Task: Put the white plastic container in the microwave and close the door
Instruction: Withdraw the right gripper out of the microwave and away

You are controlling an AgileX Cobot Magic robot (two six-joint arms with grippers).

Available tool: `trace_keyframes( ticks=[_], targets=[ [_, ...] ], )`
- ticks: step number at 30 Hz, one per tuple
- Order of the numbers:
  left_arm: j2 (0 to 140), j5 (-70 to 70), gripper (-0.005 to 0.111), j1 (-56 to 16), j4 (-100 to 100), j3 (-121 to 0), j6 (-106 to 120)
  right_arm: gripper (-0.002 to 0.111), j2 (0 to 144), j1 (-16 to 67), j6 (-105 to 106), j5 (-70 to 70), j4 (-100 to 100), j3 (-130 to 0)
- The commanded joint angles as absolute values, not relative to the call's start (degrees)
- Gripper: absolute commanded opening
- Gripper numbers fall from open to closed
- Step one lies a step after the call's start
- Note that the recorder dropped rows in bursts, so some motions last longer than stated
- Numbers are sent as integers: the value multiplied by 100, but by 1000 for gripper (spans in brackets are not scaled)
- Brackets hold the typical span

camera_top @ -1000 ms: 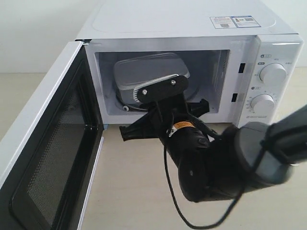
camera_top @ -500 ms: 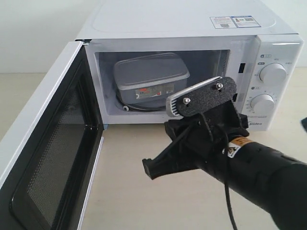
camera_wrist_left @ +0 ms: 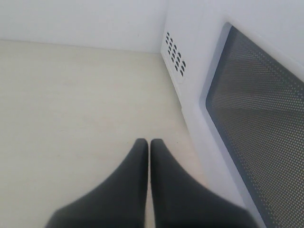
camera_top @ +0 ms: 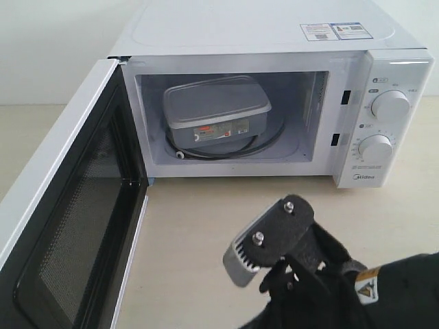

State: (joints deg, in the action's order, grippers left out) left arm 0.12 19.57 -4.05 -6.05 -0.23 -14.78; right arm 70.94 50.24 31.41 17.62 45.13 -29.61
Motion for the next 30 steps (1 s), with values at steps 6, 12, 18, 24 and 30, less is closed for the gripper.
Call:
trace_keyframes(
  ticks=[6,12,18,24,30],
  targets=[
    [0,1928,4,-385,-601,0,-1452,0,7039,5043,3195,2555,4446,-2913],
    [0,1928,4,-385,-601,0,-1452,0,7039,5043,3195,2385,4446,-2913],
    [0,1928,4,-385,-601,0,-1452,0,7039,5043,3195,2371,4446,-2913],
    [0,1928,4,-385,-601,0,-1452,0,6995,5043,3195,2345,4446,-2913],
    [0,1928,4,-385,-601,0,-1452,0,6138,4470,3562,1990,4386,-2913]
  ],
)
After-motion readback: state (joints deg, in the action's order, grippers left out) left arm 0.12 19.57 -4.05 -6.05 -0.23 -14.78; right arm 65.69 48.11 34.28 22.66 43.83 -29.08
